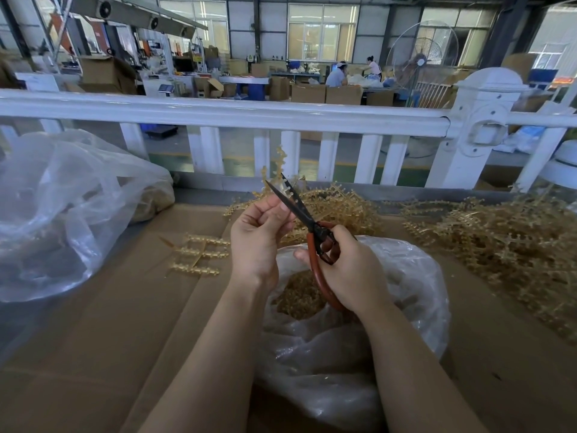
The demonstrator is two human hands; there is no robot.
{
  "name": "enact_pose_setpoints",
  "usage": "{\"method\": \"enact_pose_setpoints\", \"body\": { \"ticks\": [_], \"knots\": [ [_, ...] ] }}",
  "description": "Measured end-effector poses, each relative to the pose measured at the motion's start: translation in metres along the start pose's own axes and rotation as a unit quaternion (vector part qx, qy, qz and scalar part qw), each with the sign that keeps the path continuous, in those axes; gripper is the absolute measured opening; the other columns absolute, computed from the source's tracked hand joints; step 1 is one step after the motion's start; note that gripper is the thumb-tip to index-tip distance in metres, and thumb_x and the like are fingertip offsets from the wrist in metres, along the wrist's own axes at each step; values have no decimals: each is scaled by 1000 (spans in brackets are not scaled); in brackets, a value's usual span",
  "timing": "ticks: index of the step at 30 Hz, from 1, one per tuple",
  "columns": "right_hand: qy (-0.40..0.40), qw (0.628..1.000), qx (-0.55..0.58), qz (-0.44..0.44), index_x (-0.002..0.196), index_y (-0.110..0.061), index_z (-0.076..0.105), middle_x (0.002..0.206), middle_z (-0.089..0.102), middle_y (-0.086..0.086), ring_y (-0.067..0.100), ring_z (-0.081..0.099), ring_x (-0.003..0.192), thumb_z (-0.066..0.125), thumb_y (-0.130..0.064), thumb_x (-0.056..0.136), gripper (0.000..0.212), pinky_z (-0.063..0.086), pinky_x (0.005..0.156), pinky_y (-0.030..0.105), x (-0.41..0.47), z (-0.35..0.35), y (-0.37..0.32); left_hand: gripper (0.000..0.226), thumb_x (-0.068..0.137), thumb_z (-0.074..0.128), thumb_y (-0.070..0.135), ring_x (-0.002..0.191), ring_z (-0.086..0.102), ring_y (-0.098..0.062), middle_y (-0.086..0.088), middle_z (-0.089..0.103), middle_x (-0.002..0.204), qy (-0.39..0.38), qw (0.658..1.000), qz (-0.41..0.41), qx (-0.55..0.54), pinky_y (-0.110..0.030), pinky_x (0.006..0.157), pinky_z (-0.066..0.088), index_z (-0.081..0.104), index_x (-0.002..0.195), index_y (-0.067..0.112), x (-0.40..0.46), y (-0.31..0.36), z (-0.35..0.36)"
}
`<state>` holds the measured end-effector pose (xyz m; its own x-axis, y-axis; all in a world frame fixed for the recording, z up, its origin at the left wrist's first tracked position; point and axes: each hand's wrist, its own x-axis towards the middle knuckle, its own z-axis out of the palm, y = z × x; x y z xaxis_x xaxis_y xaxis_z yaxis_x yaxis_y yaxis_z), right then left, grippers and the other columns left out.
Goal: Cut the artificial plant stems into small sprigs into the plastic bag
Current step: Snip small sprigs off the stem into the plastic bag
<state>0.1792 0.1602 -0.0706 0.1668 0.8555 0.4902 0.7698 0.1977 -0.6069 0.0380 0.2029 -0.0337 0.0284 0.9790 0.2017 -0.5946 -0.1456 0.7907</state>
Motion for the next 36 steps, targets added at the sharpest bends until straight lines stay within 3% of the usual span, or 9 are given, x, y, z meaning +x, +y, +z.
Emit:
{"method": "enact_pose_setpoints", "body": {
  "ticks": [4,9,16,26,36],
  "knots": [
    [-5,1000,0,1,111,-35,58,90,68,-18,0,63,83,59,-80,76,57,49,67,19,0,0,0,12,86,66,3,67,66,-6,0,72,77,-5,1000,0,-3,-17,67,54,66,98,5,1,1,-1],
    [-15,1000,-17,17,100,-28,59,85,68,-12,5,63,78,52,-86,70,66,56,71,31,1,-1,-2,10,89,63,0,66,67,-5,3,73,73,-13,1000,5,-7,-16,66,54,65,95,7,1,1,-2],
    [-8,1000,-19,12,93,-26,59,76,65,-12,3,61,70,50,-86,69,66,55,65,30,0,-2,-5,11,88,64,0,68,67,-6,3,73,74,-14,1000,-2,-13,-17,67,55,65,95,8,2,1,-4],
    [0,1000,-12,1,97,-20,62,76,66,-9,8,62,69,56,-81,73,66,56,65,35,-1,-1,-3,11,88,65,0,69,66,-8,0,71,77,-5,1000,-6,-15,-18,69,55,66,96,7,2,-1,-5],
    [6,1000,-25,15,93,-25,61,73,61,-13,2,59,67,60,-82,71,61,48,58,23,-2,2,4,10,90,62,-1,70,65,-10,-2,70,79,-4,1000,-23,-7,-19,73,56,65,96,6,1,-4,-6]
  ]
}}
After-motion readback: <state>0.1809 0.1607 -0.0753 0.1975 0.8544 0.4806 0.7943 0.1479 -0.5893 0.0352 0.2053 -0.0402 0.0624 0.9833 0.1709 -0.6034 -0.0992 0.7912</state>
